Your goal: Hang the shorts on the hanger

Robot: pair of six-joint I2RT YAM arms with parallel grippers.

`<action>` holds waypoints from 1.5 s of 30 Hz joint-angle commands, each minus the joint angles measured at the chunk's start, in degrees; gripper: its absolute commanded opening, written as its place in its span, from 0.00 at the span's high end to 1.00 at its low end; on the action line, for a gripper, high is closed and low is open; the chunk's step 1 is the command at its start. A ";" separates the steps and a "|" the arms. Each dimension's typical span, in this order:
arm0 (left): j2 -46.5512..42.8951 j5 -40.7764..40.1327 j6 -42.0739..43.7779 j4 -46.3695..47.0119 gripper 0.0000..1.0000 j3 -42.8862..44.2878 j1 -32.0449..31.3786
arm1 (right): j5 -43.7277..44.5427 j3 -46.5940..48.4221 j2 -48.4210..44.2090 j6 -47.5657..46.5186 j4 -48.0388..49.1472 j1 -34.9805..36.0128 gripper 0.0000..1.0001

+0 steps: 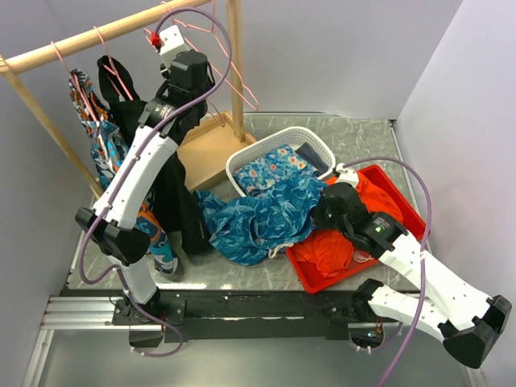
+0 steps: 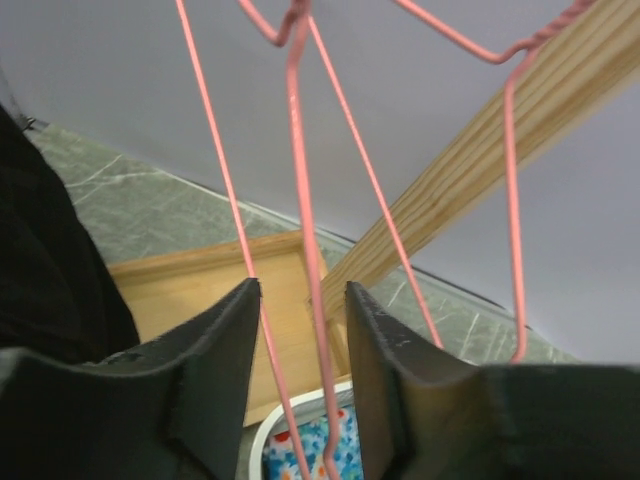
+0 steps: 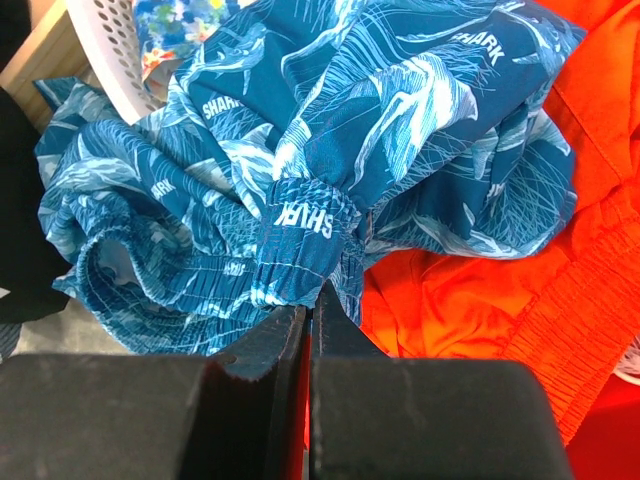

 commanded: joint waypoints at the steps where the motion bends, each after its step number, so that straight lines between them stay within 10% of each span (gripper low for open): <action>1: -0.02 1.77 1.78 5.77 0.59 0.76 0.34 | -0.73 0.74 -0.84 -0.34 2.75 -0.28 1.00; 15: -1.51 2.74 2.92 10.00 0.98 -1.18 0.52 | -0.82 0.66 -1.28 -1.04 2.75 -0.28 1.00; 45: -14.87 8.71 5.38 11.67 0.99 -9.26 -0.19 | -1.08 -0.58 1.01 -1.30 5.56 -0.37 1.00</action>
